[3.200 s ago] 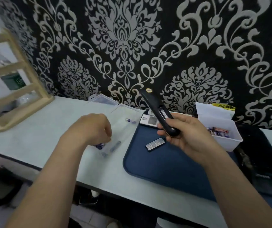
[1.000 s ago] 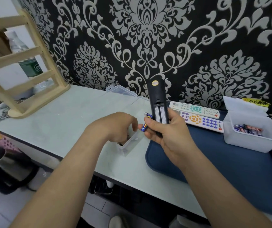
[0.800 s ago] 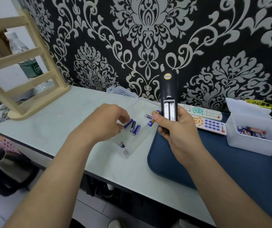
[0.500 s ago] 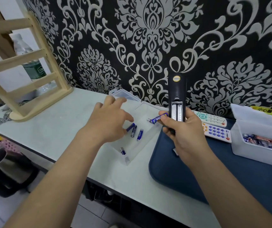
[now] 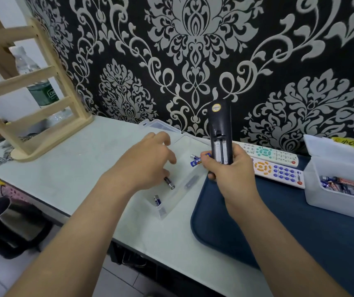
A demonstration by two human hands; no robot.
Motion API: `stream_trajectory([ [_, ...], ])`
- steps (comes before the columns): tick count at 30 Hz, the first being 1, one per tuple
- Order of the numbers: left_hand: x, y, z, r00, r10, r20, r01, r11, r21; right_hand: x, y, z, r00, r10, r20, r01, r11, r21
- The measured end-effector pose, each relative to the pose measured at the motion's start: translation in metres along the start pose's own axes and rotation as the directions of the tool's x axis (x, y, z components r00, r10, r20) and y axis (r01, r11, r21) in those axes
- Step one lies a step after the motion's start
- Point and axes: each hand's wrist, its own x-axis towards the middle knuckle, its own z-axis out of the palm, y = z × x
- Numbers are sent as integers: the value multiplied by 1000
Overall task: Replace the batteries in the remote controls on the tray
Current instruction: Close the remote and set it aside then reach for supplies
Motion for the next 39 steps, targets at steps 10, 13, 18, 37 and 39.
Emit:
stream_trajectory([
  [10, -13, 0, -8, 988, -71, 140, 19, 937, 349, -1, 4, 3, 991, -123, 53, 130, 978, -161],
  [13, -5, -2, -7, 984, -13, 179, -51, 935, 352, -1, 3, 3, 990, -127, 63, 137, 970, -200],
  [18, -7, -12, -10, 999, 7, 33, -6, 1000, -18, -6, -1, 0, 998, -33, 61, 36, 998, -49],
  [37, -27, 31, -11, 969, -242, 60, -25, -334, -942, -18, -27, -4, 947, 218, 236, -315, 766, 560],
  [39, -27, 37, -12, 980, -189, 56, -5, -308, -951, -20, -27, -4, 943, 234, 239, -330, 761, 558],
])
